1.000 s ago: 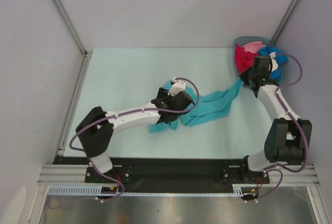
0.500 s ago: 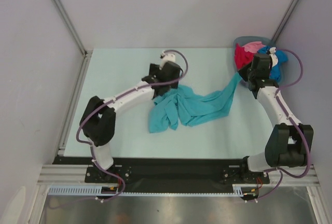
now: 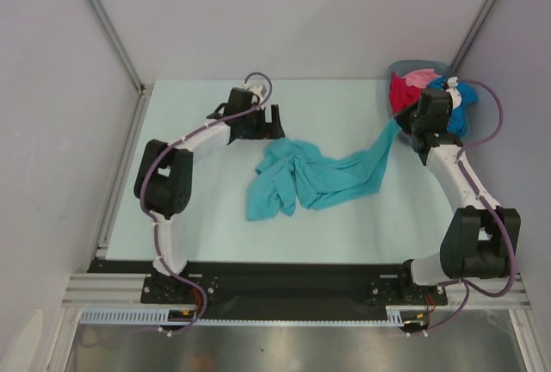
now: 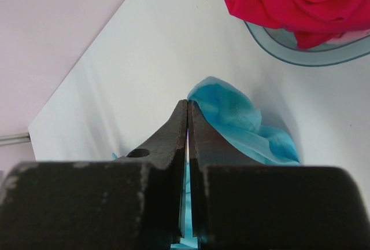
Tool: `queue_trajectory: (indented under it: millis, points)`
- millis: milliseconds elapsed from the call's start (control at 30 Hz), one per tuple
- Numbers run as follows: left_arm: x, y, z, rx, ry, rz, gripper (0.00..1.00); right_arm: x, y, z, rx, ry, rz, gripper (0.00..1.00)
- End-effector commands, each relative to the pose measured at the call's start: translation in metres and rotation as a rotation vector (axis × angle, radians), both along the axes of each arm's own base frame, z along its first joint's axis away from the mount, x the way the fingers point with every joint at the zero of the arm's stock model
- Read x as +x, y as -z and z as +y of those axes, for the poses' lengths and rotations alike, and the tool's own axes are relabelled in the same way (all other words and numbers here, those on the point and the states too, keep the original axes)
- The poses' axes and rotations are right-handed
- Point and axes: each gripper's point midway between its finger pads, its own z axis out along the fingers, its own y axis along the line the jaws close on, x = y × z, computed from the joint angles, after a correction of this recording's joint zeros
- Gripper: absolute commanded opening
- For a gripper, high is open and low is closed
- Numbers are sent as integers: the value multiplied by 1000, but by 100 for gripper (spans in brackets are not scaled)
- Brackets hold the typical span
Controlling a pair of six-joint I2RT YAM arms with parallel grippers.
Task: Fold and stack the t-shirts
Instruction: Flatten the tshirt out
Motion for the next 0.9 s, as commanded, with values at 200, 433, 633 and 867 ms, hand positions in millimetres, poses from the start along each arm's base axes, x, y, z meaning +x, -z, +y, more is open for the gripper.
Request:
queue_trajectory:
  millis: [200,433,633,867]
  points:
    - [-24,-4,-27,-162,94,46,100,70,32,1,34,-34,25,0]
    - [-22,-18,-23,-155,86,12,100,160,42,18,12,-116,29,0]
    - [-17,-23,-20,-145,83,-3,100,189,54,17,-14,-150,73,0]
    - [-15,-24,-19,-150,78,-4,100,172,56,4,-44,-97,123,53]
